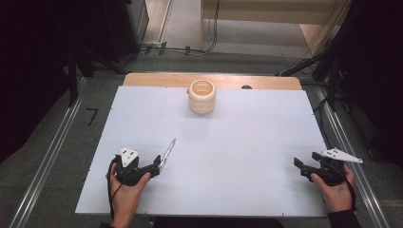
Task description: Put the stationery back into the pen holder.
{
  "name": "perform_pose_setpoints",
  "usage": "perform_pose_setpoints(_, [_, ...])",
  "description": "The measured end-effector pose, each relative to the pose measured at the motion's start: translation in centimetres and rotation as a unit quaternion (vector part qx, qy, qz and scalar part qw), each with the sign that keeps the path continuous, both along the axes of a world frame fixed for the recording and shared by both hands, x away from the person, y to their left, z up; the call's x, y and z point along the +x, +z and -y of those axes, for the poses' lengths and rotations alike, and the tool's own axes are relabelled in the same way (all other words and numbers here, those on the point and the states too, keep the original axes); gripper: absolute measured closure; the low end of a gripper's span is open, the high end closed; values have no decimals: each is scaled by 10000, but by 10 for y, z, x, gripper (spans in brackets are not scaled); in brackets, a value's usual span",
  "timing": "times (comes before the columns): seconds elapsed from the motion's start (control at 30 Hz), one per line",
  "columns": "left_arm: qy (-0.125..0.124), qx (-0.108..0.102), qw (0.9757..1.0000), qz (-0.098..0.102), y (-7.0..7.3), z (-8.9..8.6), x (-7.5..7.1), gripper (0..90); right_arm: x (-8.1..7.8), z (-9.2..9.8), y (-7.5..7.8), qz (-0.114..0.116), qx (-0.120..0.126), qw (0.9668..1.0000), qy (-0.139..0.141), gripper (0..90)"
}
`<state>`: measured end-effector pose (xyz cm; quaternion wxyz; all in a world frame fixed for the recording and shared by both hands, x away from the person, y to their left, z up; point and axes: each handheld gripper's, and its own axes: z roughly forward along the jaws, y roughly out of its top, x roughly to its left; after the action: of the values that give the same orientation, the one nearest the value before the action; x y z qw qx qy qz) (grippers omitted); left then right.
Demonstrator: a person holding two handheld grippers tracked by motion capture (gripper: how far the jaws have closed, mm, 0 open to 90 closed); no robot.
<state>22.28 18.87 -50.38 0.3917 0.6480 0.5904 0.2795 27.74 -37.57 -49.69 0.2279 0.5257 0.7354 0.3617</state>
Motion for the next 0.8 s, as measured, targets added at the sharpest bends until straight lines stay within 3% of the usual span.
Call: perform_pose_setpoints(0.8, [-78,86,9999,-122,-2,10,0,157,-1,1,1,6,18,10000,-10,191])
